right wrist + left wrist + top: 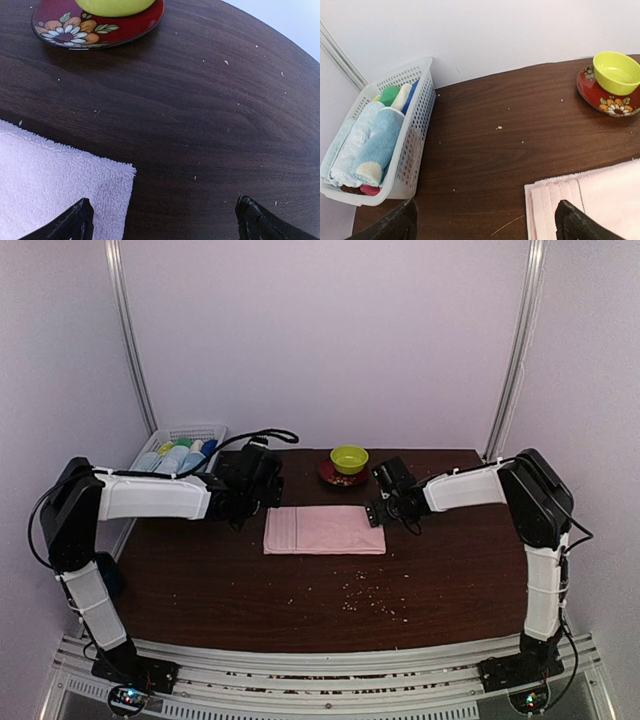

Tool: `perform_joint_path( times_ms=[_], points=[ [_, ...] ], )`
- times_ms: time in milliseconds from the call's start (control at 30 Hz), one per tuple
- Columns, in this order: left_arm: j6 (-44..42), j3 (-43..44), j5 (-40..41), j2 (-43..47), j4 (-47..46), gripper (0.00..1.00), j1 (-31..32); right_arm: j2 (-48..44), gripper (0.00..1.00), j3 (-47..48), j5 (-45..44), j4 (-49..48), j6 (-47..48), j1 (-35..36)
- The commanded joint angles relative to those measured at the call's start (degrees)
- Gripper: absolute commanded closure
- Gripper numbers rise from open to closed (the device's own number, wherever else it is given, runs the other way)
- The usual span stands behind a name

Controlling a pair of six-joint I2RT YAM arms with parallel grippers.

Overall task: Roll the towels
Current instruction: Move the towel to the center of the board, then rotate the towel at the center of the board.

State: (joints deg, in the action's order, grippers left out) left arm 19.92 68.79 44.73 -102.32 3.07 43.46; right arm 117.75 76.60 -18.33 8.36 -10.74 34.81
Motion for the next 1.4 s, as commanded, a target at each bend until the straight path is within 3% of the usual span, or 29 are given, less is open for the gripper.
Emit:
perform_joint_path(
  times_ms=[0, 333, 500, 800, 1067, 1233, 1367],
  points=[
    [3.1, -5.8, -2.5, 1.4, 0.5, 0.02, 0.6, 1.9, 0.0, 4.0, -3.6, 2.7, 1.2, 0.8],
    [6.2, -12.0, -2.7, 0.8, 0.1, 0.02, 1.8, 6.2, 0.0, 7.0, -8.1, 9.6, 0.9, 1.0],
    [7.5, -14.6, -2.3, 1.3, -0.6, 0.02, 2.1, 4.3, 0.0, 3.1, -8.8, 13.8, -0.5, 1.4],
    [9.2, -17.1, -2.7, 2.9, -0.2, 0.02, 2.7, -7.1, 0.0, -14.3, -9.0, 16.8, -5.9, 7.8],
    [9.7, -18.1, -3.1, 4.1, 0.3, 0.02, 3.1, -20.7, 0.0, -19.0, -6.8, 21.8, -11.7, 23.7],
    [10.4, -17.0, -2.5, 1.9, 2.2, 0.02, 3.1, -30.9, 0.0, -19.3, -16.6, 22.1, -12.2, 23.2],
    [10.5, -13.4, -0.5, -2.6, 5.2, 0.02, 3.1, -36.5, 0.0, -23.2, -14.8, 14.5, -10.7, 20.8]
  ],
)
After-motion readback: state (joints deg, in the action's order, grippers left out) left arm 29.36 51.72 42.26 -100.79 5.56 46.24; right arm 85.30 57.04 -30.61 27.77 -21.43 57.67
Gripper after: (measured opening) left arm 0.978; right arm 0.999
